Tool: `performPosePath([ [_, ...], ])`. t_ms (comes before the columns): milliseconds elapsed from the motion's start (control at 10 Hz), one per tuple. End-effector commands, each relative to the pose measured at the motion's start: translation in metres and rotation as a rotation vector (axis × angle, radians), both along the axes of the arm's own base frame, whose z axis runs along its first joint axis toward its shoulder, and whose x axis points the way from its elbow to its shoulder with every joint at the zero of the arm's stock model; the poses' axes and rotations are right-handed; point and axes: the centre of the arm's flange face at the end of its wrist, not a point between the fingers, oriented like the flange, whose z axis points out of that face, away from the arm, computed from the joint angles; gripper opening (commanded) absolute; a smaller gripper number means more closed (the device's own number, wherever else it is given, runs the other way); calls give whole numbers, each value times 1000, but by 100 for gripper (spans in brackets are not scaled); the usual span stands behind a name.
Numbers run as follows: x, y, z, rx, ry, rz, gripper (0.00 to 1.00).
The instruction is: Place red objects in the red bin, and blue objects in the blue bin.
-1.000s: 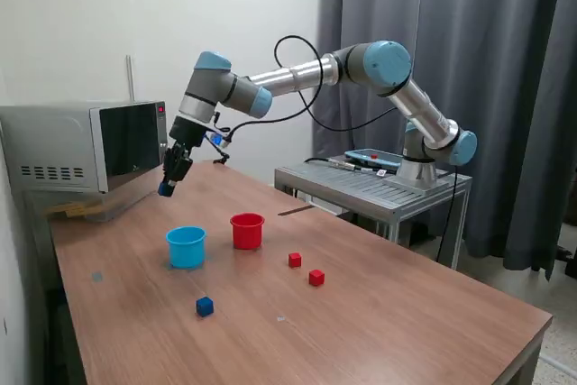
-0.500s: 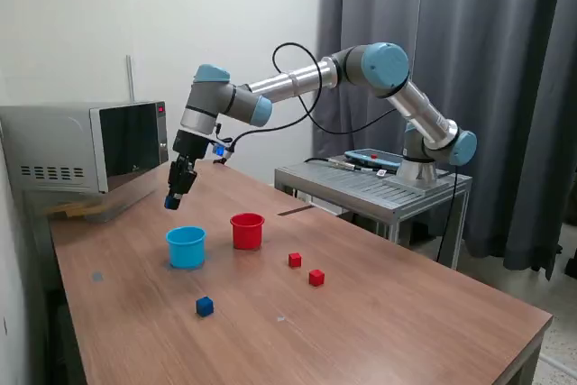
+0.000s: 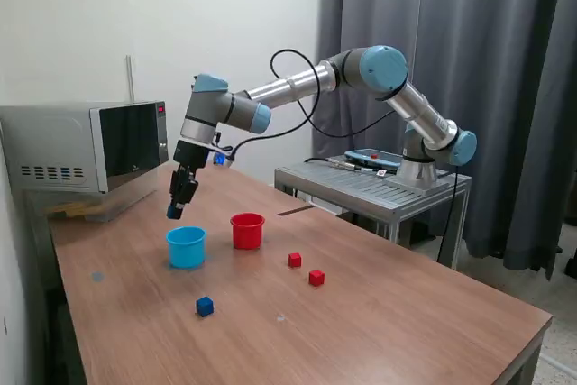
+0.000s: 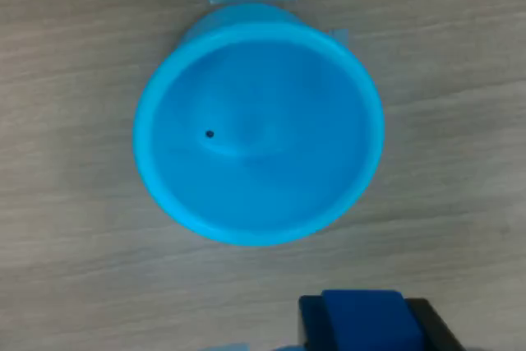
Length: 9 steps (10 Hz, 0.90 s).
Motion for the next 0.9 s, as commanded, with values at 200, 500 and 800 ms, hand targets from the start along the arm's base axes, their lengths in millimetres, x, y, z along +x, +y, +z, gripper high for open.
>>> performPosePath([
  [200,6,-2,-17,-9,-37,0,0],
  [500,9,-1,-24,-15,-52,-1,0],
  [800,15,21,-32,-20,-70,-29,0],
])
